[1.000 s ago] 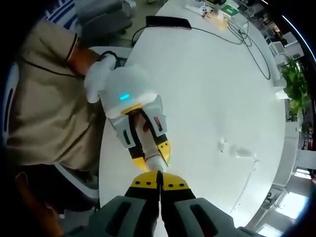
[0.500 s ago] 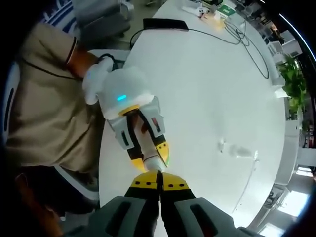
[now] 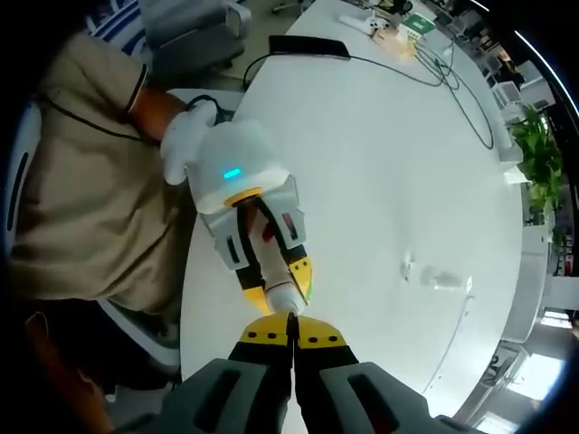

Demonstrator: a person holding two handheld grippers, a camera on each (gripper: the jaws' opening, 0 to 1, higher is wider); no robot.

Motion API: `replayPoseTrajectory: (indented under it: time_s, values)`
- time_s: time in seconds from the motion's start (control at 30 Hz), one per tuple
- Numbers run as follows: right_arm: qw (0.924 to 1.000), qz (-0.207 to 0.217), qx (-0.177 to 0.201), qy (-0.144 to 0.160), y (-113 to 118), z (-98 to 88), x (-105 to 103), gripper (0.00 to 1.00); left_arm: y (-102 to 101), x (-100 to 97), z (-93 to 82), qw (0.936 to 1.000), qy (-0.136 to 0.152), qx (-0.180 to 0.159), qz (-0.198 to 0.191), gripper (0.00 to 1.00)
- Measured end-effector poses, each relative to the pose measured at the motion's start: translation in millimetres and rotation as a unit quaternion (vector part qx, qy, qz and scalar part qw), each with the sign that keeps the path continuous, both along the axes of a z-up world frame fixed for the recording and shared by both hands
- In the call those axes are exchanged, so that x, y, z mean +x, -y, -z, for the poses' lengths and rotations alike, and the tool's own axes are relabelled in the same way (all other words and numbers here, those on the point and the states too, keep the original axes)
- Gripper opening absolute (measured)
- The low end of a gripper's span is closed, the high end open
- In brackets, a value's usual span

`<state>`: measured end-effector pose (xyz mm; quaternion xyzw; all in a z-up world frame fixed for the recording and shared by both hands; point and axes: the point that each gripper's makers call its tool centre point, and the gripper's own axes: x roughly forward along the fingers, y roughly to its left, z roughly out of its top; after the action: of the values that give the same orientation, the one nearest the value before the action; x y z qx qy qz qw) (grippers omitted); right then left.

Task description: Clamp pump bottle remove cover press pump head put on cover

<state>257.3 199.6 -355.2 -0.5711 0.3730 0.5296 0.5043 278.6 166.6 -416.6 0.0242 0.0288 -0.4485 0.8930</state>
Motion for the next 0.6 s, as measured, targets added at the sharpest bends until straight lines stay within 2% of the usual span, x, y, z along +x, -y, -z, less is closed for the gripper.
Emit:
replayPoseTrajectory:
  time_s: [0.6]
  values:
    - [0.9999,0.012,-0.012,-0.003,-0.9,2.4,1.3,0.0,-1.1,1.7,0.6,1.0,0.0,0.0,-0.002,0.14]
